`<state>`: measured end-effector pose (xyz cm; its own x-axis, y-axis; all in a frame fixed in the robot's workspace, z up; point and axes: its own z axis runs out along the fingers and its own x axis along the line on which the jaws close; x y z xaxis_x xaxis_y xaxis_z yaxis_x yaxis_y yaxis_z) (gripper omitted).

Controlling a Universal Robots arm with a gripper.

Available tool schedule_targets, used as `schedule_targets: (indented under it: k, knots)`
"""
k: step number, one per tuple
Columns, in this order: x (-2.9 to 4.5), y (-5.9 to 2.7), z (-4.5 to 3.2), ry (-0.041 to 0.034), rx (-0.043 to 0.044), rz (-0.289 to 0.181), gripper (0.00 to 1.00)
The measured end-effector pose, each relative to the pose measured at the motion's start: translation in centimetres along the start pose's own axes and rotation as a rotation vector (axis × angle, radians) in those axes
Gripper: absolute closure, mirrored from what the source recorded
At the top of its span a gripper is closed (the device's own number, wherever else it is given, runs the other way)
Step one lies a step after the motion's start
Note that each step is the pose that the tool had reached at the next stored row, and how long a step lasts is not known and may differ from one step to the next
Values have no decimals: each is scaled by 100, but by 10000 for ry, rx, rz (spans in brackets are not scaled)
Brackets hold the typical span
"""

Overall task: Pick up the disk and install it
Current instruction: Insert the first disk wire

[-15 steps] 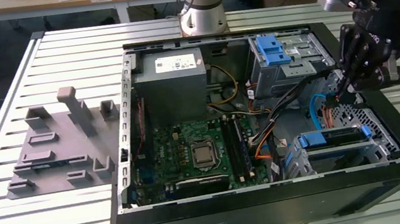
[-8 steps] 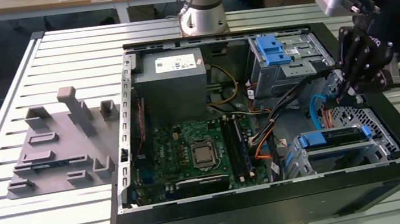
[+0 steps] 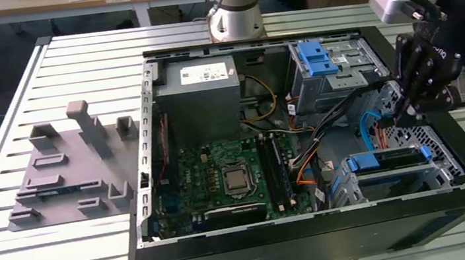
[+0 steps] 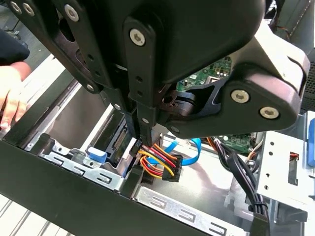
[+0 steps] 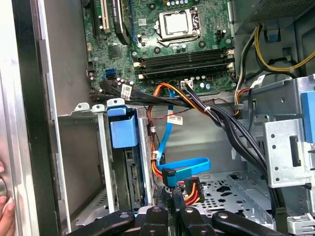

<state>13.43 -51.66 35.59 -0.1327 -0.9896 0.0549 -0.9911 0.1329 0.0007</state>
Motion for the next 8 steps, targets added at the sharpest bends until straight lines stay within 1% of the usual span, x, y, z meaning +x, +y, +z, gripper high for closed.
schedule_targets:
  k: [5, 8]
  knots:
    - [17, -7, 2, 0, 0, 0, 84]
    - [45, -20, 5, -1, -1, 1, 84]
